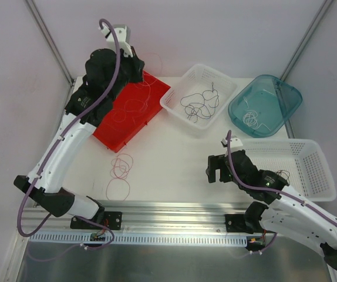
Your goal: Untangle the cables
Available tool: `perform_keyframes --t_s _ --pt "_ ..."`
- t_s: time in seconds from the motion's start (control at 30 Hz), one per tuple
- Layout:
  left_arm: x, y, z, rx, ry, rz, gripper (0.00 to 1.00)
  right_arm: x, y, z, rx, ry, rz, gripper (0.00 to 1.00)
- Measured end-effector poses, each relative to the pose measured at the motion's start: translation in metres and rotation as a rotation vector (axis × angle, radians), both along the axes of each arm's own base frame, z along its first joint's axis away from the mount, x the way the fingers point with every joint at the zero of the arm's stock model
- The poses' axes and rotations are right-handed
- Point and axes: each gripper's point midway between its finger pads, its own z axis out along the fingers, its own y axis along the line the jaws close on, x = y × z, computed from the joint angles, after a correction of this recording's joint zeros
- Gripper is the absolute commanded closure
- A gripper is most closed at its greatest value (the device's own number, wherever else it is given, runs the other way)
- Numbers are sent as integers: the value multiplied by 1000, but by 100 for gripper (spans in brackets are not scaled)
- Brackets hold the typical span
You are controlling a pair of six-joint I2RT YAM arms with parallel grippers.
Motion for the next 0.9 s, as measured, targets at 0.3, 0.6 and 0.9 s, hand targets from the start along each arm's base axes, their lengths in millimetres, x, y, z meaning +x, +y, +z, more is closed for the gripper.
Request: perform_keyframes --t_s 0.3,0.6,0.9 --pt "82 64 3 68 -19 194 100 -2 -4 -2 -15 9 -3 3" --pt "189 108 -145 188 239 321 65 -4 -6 -5 -23 20 -6 3" --pt "203 128 -248 236 420 351 8 -9 -11 -10 -41 46 -15 3"
